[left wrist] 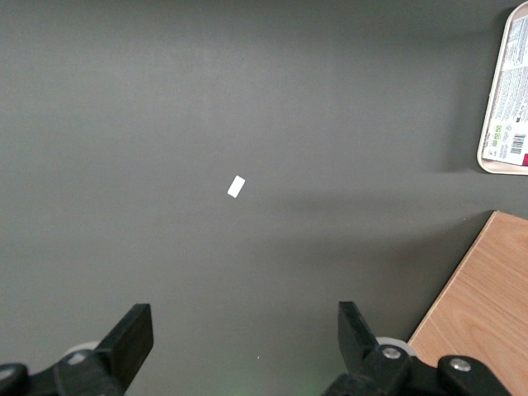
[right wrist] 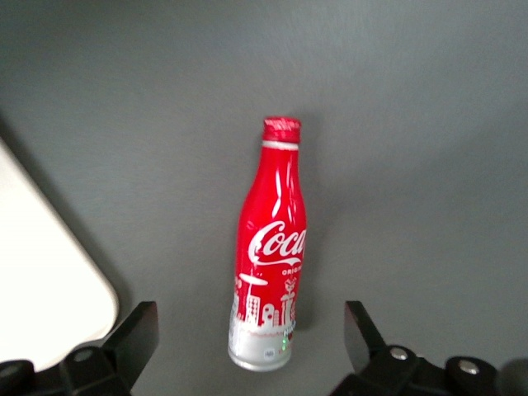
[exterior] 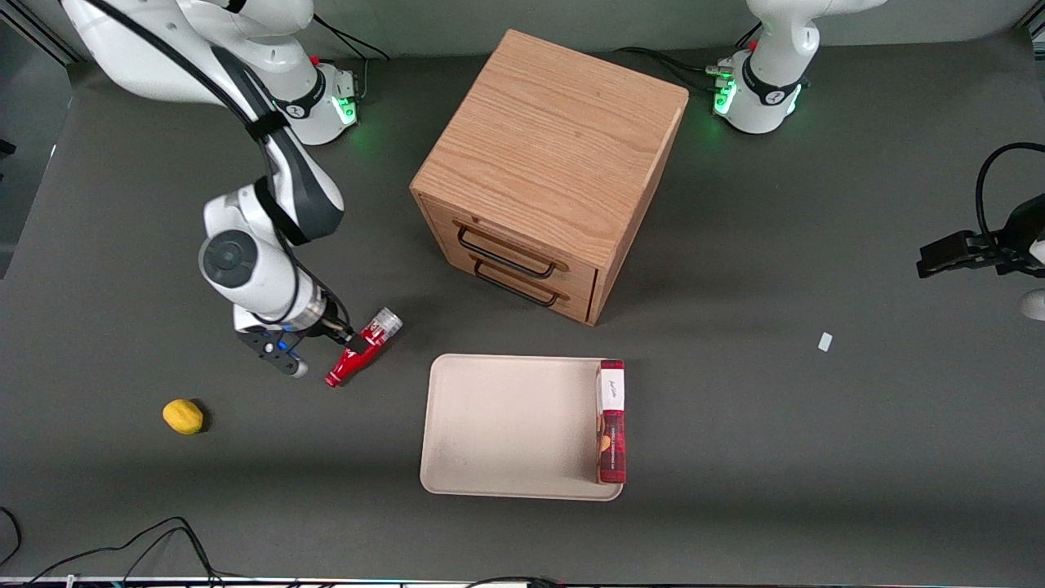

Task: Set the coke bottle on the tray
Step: 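Close the right gripper around the bottle's body, then lift the bottle and carry it over the cream tray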

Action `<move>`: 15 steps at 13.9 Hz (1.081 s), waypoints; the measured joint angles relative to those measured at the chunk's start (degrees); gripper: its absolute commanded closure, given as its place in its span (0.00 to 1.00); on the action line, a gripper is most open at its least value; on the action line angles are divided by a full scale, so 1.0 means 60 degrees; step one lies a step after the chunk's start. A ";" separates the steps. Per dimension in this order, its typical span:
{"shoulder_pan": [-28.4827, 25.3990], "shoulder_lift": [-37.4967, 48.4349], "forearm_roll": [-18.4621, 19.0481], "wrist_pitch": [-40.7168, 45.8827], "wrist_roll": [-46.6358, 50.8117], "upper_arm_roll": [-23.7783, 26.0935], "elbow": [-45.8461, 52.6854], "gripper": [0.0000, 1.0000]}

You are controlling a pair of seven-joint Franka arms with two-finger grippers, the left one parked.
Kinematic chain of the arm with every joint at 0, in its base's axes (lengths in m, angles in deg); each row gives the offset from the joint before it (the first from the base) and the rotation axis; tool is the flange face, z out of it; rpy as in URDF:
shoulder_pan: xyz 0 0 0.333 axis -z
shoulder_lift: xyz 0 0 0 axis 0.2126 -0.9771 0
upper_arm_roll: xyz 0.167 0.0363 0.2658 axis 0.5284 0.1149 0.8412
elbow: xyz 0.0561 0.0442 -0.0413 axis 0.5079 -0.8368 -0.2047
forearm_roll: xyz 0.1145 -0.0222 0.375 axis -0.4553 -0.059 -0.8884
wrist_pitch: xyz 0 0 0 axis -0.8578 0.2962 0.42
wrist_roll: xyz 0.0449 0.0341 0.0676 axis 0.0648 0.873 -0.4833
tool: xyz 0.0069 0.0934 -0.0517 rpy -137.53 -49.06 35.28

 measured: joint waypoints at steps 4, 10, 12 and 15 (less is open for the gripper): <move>0.0003 -0.0623 0.0005 -0.0749 0.0214 -0.0162 -0.0086 0.00; 0.0004 -0.1279 0.0019 -0.1555 0.0215 -0.0335 -0.0147 0.00; 0.0004 -0.1413 0.0020 -0.1663 0.0215 -0.0339 -0.0151 0.10; 0.0004 -0.1511 0.0030 -0.1719 0.0217 -0.0339 -0.0152 0.77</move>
